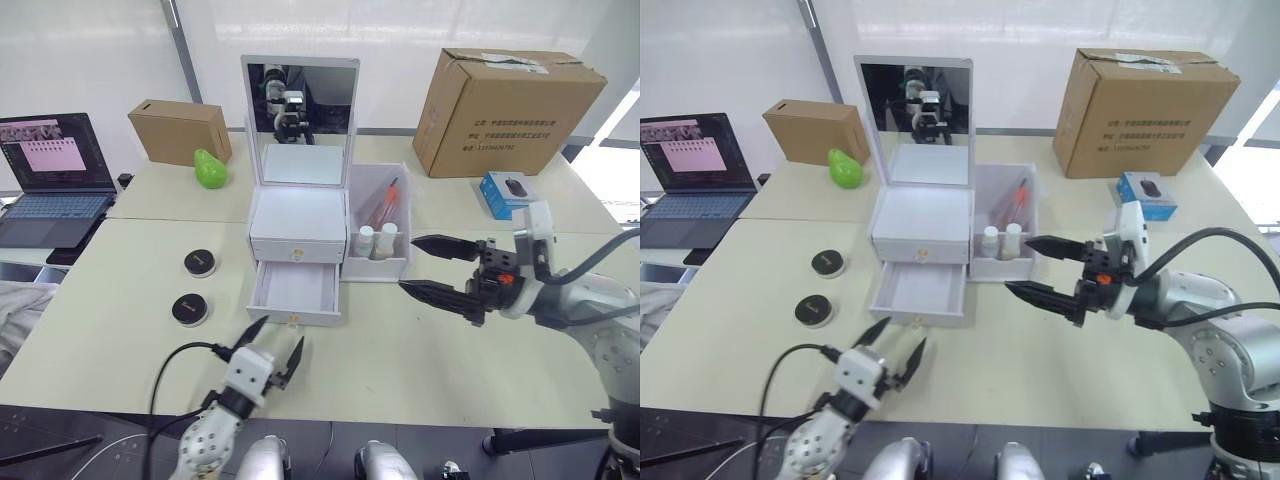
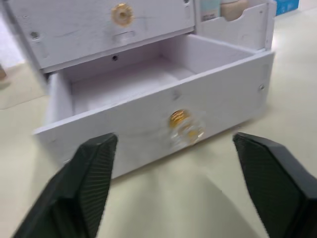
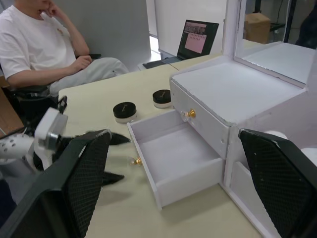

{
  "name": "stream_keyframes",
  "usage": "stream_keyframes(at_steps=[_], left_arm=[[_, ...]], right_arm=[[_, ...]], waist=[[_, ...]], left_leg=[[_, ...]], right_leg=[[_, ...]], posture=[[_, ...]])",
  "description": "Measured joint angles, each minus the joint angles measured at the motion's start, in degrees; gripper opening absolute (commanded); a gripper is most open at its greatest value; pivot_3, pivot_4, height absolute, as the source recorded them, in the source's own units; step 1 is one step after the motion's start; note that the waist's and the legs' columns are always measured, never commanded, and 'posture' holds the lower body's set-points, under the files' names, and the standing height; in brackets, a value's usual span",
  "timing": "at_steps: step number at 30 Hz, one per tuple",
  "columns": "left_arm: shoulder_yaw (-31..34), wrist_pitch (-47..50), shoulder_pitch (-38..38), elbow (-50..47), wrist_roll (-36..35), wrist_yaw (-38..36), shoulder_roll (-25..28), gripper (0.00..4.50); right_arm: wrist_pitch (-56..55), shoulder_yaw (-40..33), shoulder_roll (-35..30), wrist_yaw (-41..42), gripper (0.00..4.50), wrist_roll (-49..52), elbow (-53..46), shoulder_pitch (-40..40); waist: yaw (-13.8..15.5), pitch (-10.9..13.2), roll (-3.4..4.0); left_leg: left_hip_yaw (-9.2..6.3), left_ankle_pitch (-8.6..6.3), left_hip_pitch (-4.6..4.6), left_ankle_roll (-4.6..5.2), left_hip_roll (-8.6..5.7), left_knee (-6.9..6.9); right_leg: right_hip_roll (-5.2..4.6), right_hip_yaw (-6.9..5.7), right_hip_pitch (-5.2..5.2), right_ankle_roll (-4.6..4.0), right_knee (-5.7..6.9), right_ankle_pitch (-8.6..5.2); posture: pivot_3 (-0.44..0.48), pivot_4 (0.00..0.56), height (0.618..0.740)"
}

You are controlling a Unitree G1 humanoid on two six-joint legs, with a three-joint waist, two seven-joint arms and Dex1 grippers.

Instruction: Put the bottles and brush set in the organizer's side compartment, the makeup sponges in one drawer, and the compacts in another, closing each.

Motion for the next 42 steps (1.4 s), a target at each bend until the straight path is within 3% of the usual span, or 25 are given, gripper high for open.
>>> stream_keyframes(at_steps=[2,5,7,9,13,19,24,30,32,37,42], left_arm=[[3.1,2.1,2.1,-2.2,-5.4,-3.5,3.5,4.44],[12.7,9.6,4.4,-3.2,-19.6,-13.3,12.5,4.44],[27.0,17.6,4.8,5.9,-29.3,-20.9,23.4,4.44],[34.2,21.5,2.1,13.8,-32.8,-25.5,29.1,4.44],[42.2,23.7,-5.5,32.0,-33.2,-34.4,40.0,4.44],[43.2,20.7,-13.0,49.7,-28.8,-42.8,44.5,4.44],[42.6,18.1,-16.9,55.6,-26.3,-46.1,44.5,4.44],[43.2,16.6,-15.6,53.8,-25.7,-47.0,41.5,4.44],[44.6,17.6,-12.3,47.1,-26.7,-44.9,36.7,4.44],[46.0,23.7,-3.3,19.8,-29.9,-31.3,19.8,4.44],[44.1,26.8,-0.6,4.4,-29.7,-18.7,9.3,4.44]], right_arm=[[0.0,-2.1,-1.0,0.6,4.5,0.3,0.7,1.8],[-0.4,-7.3,-2.5,3.5,4.5,0.1,2.1,8.7],[-1.3,-11.6,-3.6,5.3,4.5,-1.9,5.7,15.2],[-3.1,-13.4,-3.6,5.7,4.5,-4.0,8.2,17.1],[-10.3,-13.9,-3.7,6.5,4.5,-11.3,13.3,19.9],[-18.3,-14.9,-3.7,7.5,4.5,-18.4,23.5,23.4],[-19.1,-16.8,-0.8,6.8,4.5,-18.2,24.3,24.0],[-17.8,-16.5,0.7,5.0,4.5,-16.2,21.4,21.3],[-15.7,-15.9,1.1,3.6,4.5,-14.2,17.8,18.8],[-7.4,-9.3,1.2,0.5,4.5,-4.7,4.4,8.7],[-1.2,0.7,2.5,-1.6,4.5,2.0,-2.0,-4.9]], waist=[[0.0,0.0,0.04],[0.3,0.1,-0.02],[0.2,0.2,-0.07],[0.1,0.2,0.21],[0.0,0.2,0.19],[-0.1,0.2,0.12],[-0.2,0.2,0.03],[-1.1,0.2,0.09],[-1.4,0.1,0.15],[-1.5,0.2,-0.16],[-0.9,0.1,-0.27]], left_leg=[[0.03,0.0,0.02,0.0,0.01,-0.01],[0.07,-0.01,0.09,-0.01,0.1,-0.03],[0.09,-0.01,0.2,-0.02,0.4,-0.03],[0.13,-0.01,0.19,-0.02,0.47,0.03],[0.31,-0.25,0.23,-0.43,0.56,0.01],[0.95,-0.32,0.46,-0.54,0.61,-0.56],[1.21,-0.32,0.5,-0.55,0.97,-0.78],[1.38,-0.32,0.53,-0.55,1.0,-0.82],[1.33,-0.32,0.61,-0.55,1.1,-0.86],[1.32,-0.32,0.79,-0.54,1.35,-0.81],[1.39,-0.32,0.74,-0.54,1.16,-0.74]], right_leg=[[-0.06,-0.01,0.01,-0.23,-0.02,-0.13],[-0.12,-0.23,-0.02,-0.33,-0.03,-0.23],[-0.13,-0.72,-0.17,-0.33,-0.11,-0.46],[-0.24,-0.99,-0.06,-0.31,-0.2,-0.46],[-0.25,-1.14,-0.16,-0.35,-0.25,-0.44],[-0.35,-1.14,-0.27,-0.8,-0.24,-0.17],[-0.14,-1.19,-0.23,-0.9,-0.12,-0.07],[-0.17,-1.13,-0.29,-0.71,-0.11,0.14],[-0.26,-1.08,-0.27,-0.67,-0.07,0.19],[-0.13,-1.07,-0.09,-0.64,-0.1,0.22],[-0.18,-1.04,-0.07,-0.64,-0.11,0.25]], posture=[[0.0,0.15,0.74],[0.0,0.15,0.74],[0.0,0.15,0.74],[0.0,0.15,0.74],[0.0,0.15,0.74],[0.0,0.15,0.74],[0.0,0.15,0.74],[0.0,0.15,0.74],[0.0,0.15,0.74],[0.0,0.15,0.74],[0.0,0.15,0.74]])
